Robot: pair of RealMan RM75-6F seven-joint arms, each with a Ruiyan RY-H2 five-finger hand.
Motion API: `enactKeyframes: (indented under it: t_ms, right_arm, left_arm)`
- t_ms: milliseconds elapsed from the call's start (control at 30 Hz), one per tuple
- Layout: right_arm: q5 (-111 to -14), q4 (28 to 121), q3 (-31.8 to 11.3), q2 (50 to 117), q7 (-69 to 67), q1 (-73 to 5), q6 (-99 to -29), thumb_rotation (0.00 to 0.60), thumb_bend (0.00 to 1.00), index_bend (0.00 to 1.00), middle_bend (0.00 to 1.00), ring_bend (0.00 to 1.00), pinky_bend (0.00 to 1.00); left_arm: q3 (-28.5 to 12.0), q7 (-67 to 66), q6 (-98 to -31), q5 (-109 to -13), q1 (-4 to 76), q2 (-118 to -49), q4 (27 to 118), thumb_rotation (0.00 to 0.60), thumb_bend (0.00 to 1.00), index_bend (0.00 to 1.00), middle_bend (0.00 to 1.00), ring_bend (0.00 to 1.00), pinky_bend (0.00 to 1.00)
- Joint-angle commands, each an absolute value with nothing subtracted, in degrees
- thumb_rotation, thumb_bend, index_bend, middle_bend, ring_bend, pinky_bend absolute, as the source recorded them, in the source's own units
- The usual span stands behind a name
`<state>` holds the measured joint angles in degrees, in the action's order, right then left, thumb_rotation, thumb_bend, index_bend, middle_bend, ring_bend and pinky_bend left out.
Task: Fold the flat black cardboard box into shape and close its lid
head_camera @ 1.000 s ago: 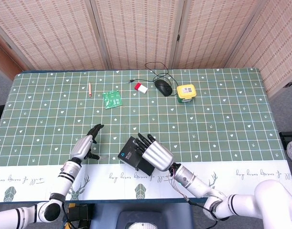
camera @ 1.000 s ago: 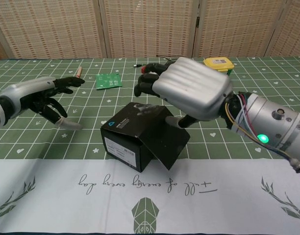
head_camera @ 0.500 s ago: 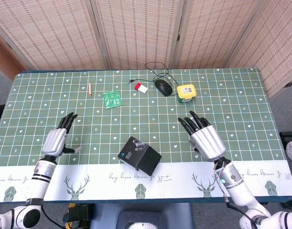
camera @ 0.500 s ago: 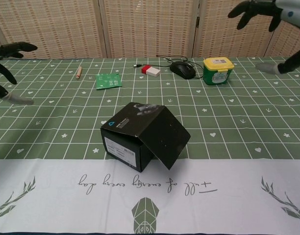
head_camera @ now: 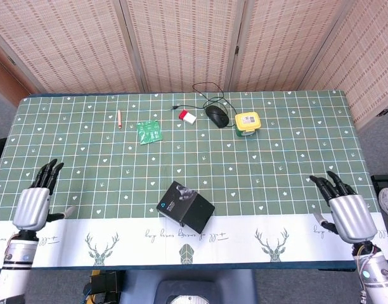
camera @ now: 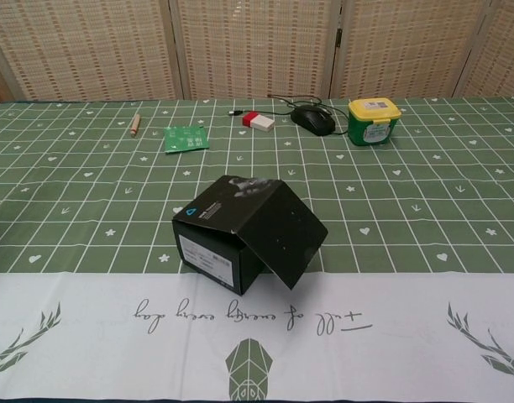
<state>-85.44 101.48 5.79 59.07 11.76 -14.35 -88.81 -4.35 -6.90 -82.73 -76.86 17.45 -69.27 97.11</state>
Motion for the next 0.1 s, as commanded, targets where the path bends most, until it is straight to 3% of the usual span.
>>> enactKeyframes:
  t_ms: [33, 100]
  right_arm:
    - [-85.9, 98.1, 5.9, 60.0, 11.8, -11.2, -91.7, 0.600, 0.30, 0.12, 0.21, 0.13, 0.30]
    - [-85.6, 97.2, 5.9, 60.7, 10.5, -9.7, -92.3, 0.600, 0.30, 0.12, 0.20, 0.13, 0.30]
  left_arm:
    - [-2.1, -8.8, -87.1, -80.5, 14.4, -68.4, 97.1, 0.600, 0.04, 0.00, 0.00, 0.00, 0.32]
    - [-1.3, -9.9, -88.6, -81.5, 13.0, -68.3, 97.4, 0.600, 0.04, 0.00, 0.00, 0.00, 0.32]
